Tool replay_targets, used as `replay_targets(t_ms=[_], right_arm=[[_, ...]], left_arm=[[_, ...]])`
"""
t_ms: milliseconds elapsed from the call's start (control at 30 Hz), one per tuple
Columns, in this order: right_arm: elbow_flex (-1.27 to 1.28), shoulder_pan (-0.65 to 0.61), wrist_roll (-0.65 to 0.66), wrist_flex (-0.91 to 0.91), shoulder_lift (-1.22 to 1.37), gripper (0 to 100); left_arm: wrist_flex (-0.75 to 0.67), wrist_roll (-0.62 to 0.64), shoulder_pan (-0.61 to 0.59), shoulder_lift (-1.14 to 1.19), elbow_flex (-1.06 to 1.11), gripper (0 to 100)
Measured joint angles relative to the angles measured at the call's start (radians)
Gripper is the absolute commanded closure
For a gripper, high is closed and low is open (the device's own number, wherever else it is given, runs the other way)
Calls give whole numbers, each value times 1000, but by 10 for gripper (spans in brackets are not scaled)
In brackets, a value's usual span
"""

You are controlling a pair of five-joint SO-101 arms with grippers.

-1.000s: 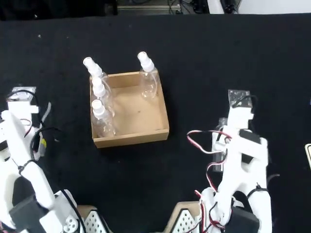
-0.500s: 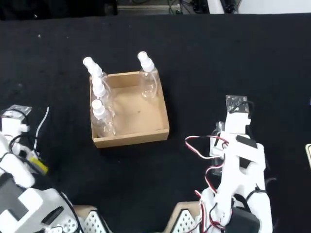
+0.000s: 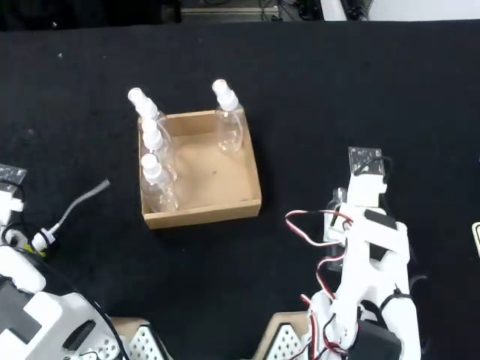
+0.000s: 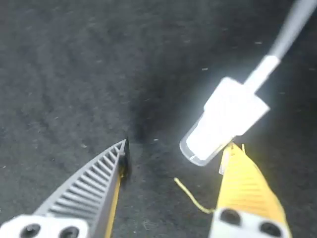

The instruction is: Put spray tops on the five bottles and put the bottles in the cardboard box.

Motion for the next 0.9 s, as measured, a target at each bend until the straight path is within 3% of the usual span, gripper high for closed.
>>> replay_targets(t_ms=[200,533,633,900], right_arm=[[0,0,0,0,0,988],[3,-31,0,0,0,988],[5,-31,0,0,0,988],[5,-32,0,-2,0,988]], left_arm=[[-98,14,-38,0,-3,726],[-166,470,5,0,-61,726],[-74,545,0,0,-167,726],[344,783,28,0,-391,722]])
